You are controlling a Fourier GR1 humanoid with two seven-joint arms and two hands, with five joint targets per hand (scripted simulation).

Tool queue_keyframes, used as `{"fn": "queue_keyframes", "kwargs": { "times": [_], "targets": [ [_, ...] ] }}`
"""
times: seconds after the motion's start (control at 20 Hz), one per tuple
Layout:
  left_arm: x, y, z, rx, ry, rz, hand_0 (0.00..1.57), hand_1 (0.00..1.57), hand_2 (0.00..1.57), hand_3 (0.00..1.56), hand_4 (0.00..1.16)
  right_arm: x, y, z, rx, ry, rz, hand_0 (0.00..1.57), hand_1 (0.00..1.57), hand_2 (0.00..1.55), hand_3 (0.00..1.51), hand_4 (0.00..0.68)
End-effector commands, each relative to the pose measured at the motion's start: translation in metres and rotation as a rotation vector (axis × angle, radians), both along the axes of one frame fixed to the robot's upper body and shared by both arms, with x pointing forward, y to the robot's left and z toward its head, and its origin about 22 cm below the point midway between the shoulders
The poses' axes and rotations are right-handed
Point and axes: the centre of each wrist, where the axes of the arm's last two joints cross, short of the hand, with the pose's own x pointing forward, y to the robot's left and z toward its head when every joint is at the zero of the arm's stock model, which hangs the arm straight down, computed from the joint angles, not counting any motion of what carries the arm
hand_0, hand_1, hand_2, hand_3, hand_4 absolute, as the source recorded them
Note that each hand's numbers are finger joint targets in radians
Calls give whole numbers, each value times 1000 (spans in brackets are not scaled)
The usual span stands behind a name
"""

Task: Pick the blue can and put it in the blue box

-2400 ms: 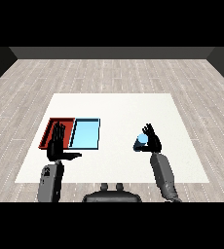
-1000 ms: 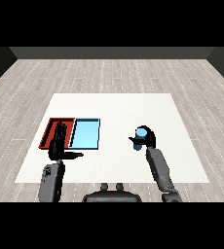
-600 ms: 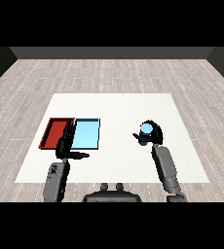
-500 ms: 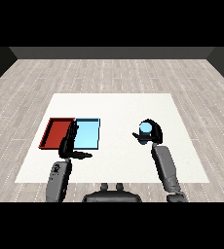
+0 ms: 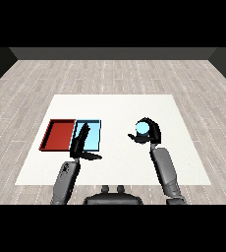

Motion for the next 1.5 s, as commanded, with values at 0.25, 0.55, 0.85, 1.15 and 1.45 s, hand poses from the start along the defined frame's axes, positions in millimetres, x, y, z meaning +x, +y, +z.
{"fn": "queue_keyframes", "kwargs": {
  "times": [0.25,0.55,0.85,1.15,1.45],
  "targets": [
    [14,-32,-7,-26,77,-69,0,0,0,0,0,-16,50,16,-35,-15,29,1438,1438,1451,1401,609],
    [7,-62,0,-28,99,-90,0,0,0,0,0,-4,74,11,-48,-35,48,1455,1455,1456,1399,608],
    [-5,-62,-2,-33,125,-84,0,0,0,0,0,8,77,18,-61,-45,77,1489,1489,1468,1401,615],
    [23,-82,-26,-46,154,-98,0,0,0,0,0,-20,87,16,-74,-59,86,1493,1493,1469,1401,610],
    [15,-86,-18,-43,180,-97,0,0,0,0,0,-10,96,27,-36,-75,108,1481,1481,1465,1399,605]
  ]
}}
